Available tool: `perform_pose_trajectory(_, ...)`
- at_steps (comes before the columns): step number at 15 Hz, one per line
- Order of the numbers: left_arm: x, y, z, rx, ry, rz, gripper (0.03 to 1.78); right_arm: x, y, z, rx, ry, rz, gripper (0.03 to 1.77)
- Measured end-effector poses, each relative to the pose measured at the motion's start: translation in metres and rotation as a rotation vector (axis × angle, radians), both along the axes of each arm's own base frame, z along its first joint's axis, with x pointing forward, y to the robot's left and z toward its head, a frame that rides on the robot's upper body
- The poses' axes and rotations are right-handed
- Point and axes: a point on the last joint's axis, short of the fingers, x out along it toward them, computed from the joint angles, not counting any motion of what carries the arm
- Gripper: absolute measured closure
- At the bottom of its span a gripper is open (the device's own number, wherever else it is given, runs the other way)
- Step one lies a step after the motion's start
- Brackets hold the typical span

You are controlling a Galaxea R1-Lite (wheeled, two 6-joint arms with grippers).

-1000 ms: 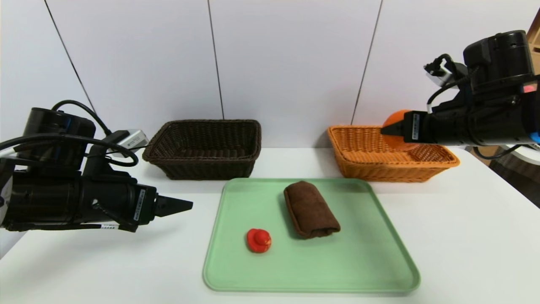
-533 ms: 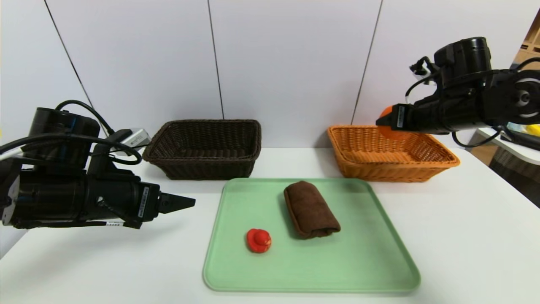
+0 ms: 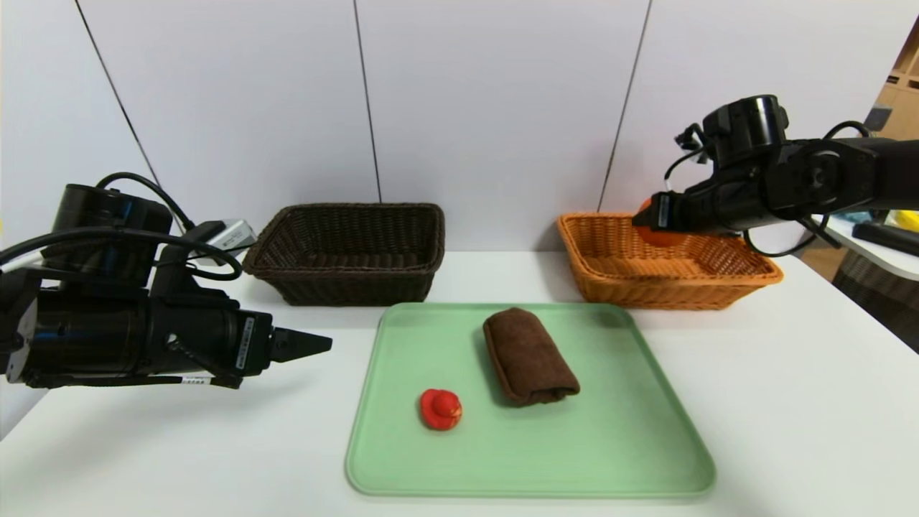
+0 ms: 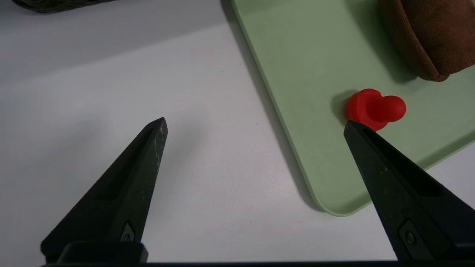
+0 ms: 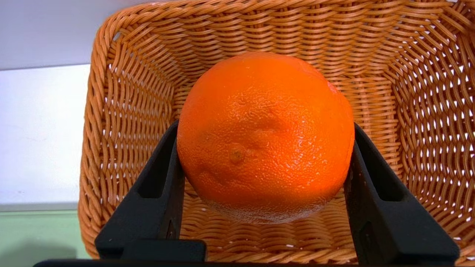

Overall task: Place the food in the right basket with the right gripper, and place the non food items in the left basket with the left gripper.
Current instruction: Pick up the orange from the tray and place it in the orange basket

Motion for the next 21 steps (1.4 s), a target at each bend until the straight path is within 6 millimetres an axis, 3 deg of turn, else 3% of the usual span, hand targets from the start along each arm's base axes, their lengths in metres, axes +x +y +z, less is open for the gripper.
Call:
perform_pose_trajectory(11,0.001,0.0,-0.001,-0.008,0.006,0.005,0.12,0.025,-0.015,-0.029,-0.027,0.084,-0.025,0.64)
perform_pose_trajectory(15,0.001,0.0,0.0,-0.008,0.004,0.005,0.12,0.03,-0.016,-0.035,-0.032,0.111,-0.023,0.42)
perform_pose_trajectory(21,0.001,0.0,0.0,-0.009,0.003,0.006,0.12,0.028,-0.015,-0.031,-0.031,0.103,-0.019,0.24)
